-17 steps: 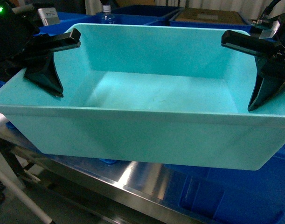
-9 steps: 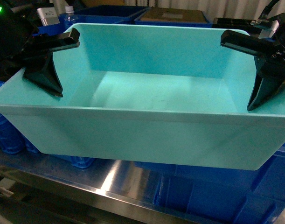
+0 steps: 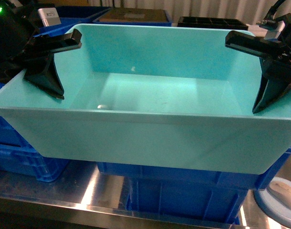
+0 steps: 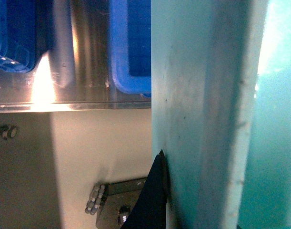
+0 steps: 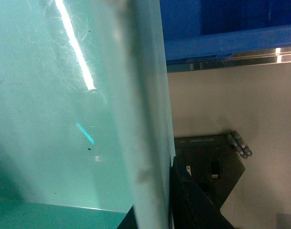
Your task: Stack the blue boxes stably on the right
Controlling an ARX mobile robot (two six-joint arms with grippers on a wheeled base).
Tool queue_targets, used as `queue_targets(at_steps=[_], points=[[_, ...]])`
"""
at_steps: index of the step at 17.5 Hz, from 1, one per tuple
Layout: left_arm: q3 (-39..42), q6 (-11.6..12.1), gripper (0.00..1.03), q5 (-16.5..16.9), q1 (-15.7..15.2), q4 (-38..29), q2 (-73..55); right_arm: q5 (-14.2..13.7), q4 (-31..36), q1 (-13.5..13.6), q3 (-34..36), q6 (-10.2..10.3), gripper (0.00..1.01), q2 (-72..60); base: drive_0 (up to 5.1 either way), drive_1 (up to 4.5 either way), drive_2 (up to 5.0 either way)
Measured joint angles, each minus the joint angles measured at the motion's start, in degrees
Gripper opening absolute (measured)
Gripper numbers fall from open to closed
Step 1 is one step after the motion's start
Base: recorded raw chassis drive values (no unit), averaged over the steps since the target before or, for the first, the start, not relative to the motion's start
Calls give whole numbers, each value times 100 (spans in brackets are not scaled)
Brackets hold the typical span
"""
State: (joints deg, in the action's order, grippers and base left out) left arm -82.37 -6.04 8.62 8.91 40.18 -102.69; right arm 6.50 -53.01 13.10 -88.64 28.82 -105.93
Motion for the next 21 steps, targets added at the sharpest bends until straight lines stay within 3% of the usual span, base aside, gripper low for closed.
queue_targets(at_steps=[6,18,21], points=[[0,0,2,9,4,0,0,0,0,0,0,0,2,0,-145,-126,-165],[0,0,2,15,13,11,22,4,-9,-31,-2,0,2,13,-2,426,-430],[0,0,2,15,13,-20,11,9,20,-31,-2,0,2,-7,-2,34,-38]])
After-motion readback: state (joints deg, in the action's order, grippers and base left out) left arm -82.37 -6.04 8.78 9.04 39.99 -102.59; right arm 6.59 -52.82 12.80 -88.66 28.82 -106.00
